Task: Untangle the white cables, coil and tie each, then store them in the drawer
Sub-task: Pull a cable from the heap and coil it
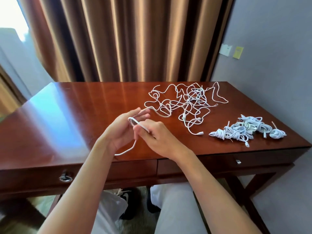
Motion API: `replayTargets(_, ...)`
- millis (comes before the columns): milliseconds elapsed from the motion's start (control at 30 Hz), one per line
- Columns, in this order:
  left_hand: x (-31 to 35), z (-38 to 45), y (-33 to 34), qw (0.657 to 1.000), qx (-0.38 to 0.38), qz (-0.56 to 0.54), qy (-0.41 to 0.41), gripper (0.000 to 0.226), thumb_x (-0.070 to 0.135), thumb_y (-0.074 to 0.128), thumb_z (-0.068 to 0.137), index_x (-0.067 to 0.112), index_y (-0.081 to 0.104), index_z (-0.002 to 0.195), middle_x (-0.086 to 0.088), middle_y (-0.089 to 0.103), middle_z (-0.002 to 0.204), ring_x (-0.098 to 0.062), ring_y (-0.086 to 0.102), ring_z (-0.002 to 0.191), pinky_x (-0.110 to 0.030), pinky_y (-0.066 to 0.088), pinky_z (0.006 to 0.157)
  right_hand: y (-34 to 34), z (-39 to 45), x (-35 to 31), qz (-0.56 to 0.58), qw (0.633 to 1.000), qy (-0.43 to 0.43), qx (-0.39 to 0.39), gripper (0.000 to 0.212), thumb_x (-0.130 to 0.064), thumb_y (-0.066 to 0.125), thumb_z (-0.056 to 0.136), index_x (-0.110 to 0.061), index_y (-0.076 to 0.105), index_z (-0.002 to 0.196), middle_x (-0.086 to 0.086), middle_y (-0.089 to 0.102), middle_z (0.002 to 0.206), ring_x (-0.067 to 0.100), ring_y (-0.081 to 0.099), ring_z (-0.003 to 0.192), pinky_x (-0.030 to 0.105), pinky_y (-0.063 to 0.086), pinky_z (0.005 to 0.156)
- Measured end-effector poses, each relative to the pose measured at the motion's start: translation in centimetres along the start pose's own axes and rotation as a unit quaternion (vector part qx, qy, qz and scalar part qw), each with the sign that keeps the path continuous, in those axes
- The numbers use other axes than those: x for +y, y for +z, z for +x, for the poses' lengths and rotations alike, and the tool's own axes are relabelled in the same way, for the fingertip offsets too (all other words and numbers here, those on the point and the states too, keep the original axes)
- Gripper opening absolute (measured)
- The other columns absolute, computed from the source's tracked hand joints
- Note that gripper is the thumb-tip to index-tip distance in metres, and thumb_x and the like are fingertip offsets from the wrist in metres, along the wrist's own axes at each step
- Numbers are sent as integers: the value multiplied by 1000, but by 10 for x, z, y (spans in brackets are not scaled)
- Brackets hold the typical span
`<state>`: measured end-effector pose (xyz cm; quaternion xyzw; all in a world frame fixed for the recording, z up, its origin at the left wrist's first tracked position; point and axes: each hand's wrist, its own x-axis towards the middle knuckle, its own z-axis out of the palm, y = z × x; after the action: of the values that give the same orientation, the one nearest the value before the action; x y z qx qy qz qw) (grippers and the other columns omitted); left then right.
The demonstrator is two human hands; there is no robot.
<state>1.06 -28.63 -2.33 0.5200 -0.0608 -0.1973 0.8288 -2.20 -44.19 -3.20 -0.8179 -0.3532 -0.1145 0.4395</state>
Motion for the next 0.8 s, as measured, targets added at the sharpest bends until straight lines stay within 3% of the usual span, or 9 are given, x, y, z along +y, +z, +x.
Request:
replayTargets(100, 0, 1, -9, 997, 35, -1, 65, 23, 11, 52, 98, 7, 70, 111, 4, 45, 61, -9, 39, 52, -31, 38, 64, 6, -3, 9, 40, 998, 40, 5, 9, -13, 63, 98, -19, 64, 104, -4, 68, 85, 16, 60, 67, 30, 47, 62)
replayTargets(200, 5, -5, -13, 995, 43, -24, 89, 23, 13, 46, 96, 9, 69, 93, 7, 25, 48, -11, 19, 54, -27, 23, 56, 3, -8, 23, 79, 987, 110, 85, 50, 8, 52, 91, -34, 45, 118, -2, 71, 97, 17, 68, 76, 26, 51, 63)
replayTargets(300, 15, -17, -16, 993, 39, -9, 109, 25, 13, 40, 75, 9, 59, 59, 2, 11, 48, -16, 11, 55, -26, 22, 50, -2, -6, 34, 155, 945, 225, 179, 43, -2, 49, 101, -29, 39, 133, 10, 70, 107, 21, 73, 86, 33, 62, 71)
replayTargets(400, 20, -30, -18, 994, 25, 30, 100, 25, 12, 37, 64, 9, 46, 41, -4, 15, 49, -17, 21, 52, -25, 27, 51, -5, 7, 42, 451, 786, 361, 220, 36, -27, 49, 107, -8, 44, 137, 24, 62, 126, 31, 71, 102, 40, 62, 85)
replayTargets(467, 22, -35, -19, 987, 44, 132, 82, 30, 4, 33, 67, 8, 44, 39, -5, 29, 43, -15, 28, 46, -21, 30, 46, -9, 16, 42, 612, 659, 352, 259, 39, -21, 45, 107, 4, 48, 137, 28, 64, 125, 33, 72, 101, 40, 62, 86)
replayTargets(533, 21, -37, -25, 950, 99, 287, 75, 33, 1, 33, 73, 4, 44, 42, -3, 35, 39, -13, 29, 39, -21, 29, 40, -10, 23, 37, 652, 615, 335, 291, 37, -9, 46, 103, 11, 52, 133, 27, 70, 113, 26, 74, 88, 31, 63, 74)
replayTargets(600, 20, -36, -35, 923, 136, 353, 69, 26, 14, 39, 68, 4, 45, 45, -2, 34, 38, -14, 29, 37, -26, 28, 45, -8, 29, 24, 569, 704, 325, 275, 29, -6, 54, 101, 9, 62, 124, 15, 72, 94, 9, 65, 63, 16, 51, 51)
replayTargets(667, 19, -34, -40, 934, 158, 313, 64, 22, 21, 43, 63, 7, 46, 47, -1, 33, 40, -16, 29, 39, -33, 25, 52, -4, 34, 9, 461, 806, 288, 232, 23, -11, 56, 103, 4, 67, 116, 2, 63, 78, 1, 51, 49, 12, 33, 43)
replayTargets(800, 14, -22, -37, 931, 198, 286, 108, 16, 11, 47, 90, 11, 61, 82, 6, 40, 46, -9, 35, 42, -31, 28, 51, 2, 39, -11, 371, 901, 200, 103, 22, -22, 54, 104, -8, 72, 103, -6, 46, 61, 1, 34, 47, 15, 25, 41)
